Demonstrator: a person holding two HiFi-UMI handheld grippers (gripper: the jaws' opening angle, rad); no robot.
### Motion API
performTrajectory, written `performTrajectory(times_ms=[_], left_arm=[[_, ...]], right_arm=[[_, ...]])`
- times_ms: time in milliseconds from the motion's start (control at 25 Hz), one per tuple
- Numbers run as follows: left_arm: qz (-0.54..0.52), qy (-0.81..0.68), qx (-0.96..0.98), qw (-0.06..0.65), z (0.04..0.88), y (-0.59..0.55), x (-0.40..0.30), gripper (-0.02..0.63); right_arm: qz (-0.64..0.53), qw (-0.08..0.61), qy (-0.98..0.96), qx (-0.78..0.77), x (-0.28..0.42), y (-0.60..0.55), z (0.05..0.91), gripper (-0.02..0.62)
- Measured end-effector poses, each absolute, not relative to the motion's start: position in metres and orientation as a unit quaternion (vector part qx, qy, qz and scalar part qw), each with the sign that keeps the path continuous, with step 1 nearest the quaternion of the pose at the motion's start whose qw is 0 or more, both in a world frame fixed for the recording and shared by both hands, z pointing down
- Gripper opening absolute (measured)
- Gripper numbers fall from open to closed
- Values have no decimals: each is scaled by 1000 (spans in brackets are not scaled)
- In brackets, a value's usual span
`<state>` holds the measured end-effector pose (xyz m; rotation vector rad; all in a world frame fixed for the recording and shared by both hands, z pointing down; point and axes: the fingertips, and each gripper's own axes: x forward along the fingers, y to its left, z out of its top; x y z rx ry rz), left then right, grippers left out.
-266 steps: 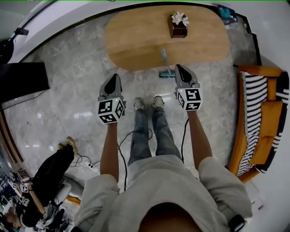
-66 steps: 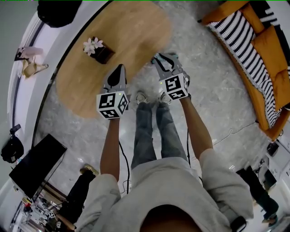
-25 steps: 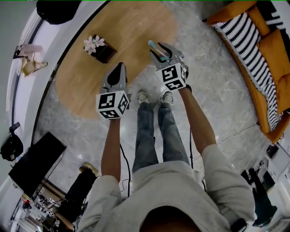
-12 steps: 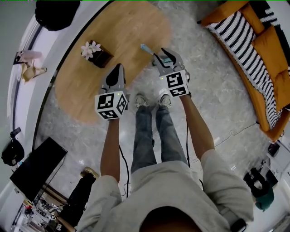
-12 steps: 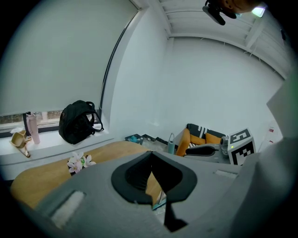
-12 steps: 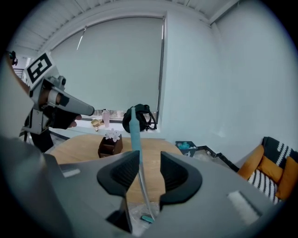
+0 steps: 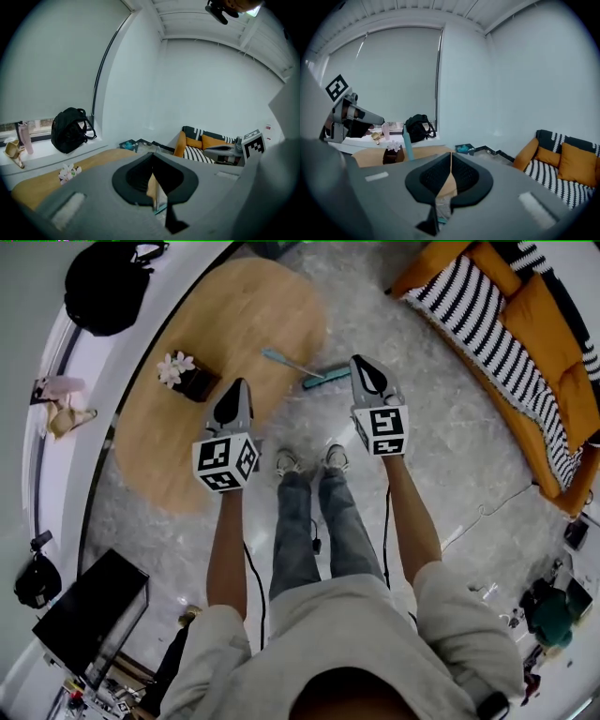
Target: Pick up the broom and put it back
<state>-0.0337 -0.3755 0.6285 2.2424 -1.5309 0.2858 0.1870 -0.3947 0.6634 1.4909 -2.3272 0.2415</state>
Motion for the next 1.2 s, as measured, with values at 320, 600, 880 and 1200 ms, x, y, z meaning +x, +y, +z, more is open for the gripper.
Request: performTrajectory(times_ms=[320,600,880,1200], left_arm=[[91,-548,812,180,585,-384,-18,0],[90,-552,813,163,535,-375,-15,2],[63,-563,813,138,479,-400,-13,2],[56,-565,815,114,423,-394,-20,2]], right_arm=[[86,156,-811,557,234,-382,617,0],[76,131,-809,568,258,-370,554,0],[34,115,-817,564,266,-394,483,0],[18,108,-820,562,264,-387,423,0]])
